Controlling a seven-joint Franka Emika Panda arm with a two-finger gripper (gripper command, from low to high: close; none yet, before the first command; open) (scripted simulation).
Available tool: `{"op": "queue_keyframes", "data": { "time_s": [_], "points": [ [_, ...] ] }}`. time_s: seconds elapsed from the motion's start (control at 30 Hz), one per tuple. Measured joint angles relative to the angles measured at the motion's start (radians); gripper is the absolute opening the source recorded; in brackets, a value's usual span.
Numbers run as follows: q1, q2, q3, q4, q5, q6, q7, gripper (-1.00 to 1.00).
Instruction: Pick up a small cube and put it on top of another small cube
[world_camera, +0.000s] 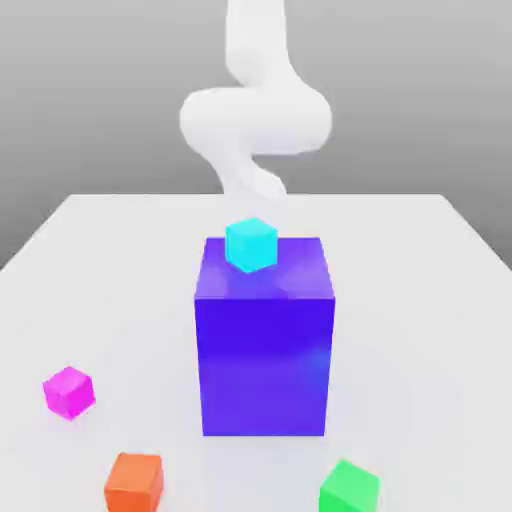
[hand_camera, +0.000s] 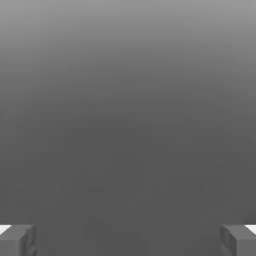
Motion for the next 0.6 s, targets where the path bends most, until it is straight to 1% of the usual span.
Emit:
{"op": "queue_keyframes", "data": {
  "time_s": [0.33, 0.53, 0.6],
  "points": [
    [-0.098, 0.365, -0.169, -0.144, 0.009, 0.198, -0.062, 0.00],
    [-0.157, 0.583, -0.269, -0.229, 0.052, 0.314, -0.126, 0.00],
    [-0.199, 0.658, -0.294, -0.257, 0.077, 0.353, -0.155, 0.00]
  ]
}}
